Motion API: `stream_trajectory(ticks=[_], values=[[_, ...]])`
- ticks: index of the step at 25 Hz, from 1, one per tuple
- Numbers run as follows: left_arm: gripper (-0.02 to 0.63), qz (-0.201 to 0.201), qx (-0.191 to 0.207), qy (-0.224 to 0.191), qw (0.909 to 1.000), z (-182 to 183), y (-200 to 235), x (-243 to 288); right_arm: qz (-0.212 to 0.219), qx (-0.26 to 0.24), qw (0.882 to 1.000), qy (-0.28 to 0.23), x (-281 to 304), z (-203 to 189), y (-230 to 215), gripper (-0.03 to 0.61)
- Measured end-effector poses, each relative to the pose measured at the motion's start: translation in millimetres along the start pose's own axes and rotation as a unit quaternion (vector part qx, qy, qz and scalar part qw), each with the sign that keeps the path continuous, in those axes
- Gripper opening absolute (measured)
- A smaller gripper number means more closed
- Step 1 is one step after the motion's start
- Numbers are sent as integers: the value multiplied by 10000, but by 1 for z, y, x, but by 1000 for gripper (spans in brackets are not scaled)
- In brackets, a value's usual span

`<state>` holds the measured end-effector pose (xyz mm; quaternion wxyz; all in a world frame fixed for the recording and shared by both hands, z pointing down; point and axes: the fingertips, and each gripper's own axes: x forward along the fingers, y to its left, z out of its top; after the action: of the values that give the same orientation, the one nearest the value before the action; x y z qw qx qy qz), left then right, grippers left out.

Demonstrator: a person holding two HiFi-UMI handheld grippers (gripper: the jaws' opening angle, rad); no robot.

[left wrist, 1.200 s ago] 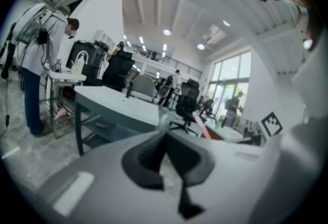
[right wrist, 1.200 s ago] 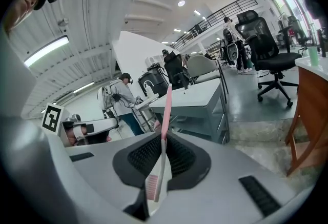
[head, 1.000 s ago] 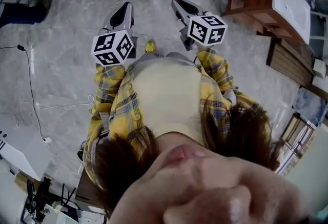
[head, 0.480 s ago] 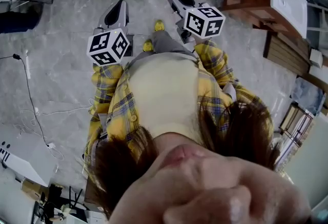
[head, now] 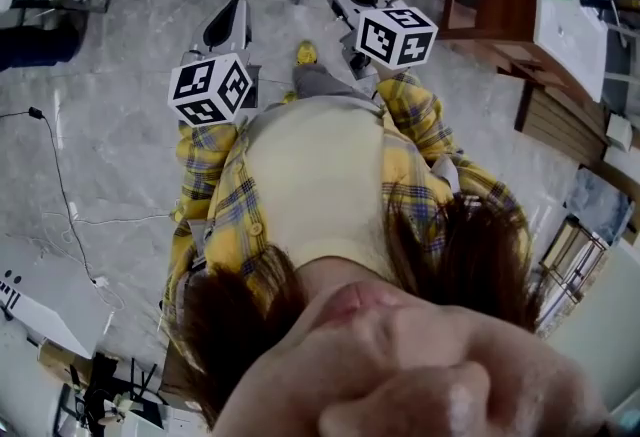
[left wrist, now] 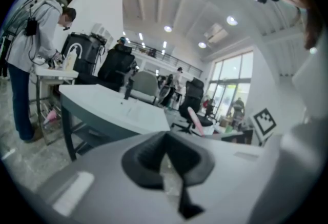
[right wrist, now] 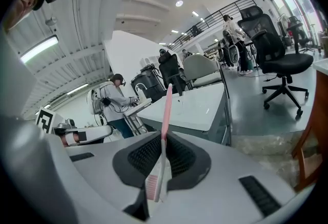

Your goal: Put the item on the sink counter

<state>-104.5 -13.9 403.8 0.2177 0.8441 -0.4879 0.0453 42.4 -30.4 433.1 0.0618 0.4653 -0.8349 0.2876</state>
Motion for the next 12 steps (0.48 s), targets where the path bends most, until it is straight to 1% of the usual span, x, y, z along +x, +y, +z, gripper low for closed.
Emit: stream_trajectory(ticks=[8,12], values=[[5,200,74,12,9998,25,8,44,208,37,9998,46,33,33,-29,35],[5,201,129,56,9997,33,9,73,255,68,9996,32,48,48,-49,35]])
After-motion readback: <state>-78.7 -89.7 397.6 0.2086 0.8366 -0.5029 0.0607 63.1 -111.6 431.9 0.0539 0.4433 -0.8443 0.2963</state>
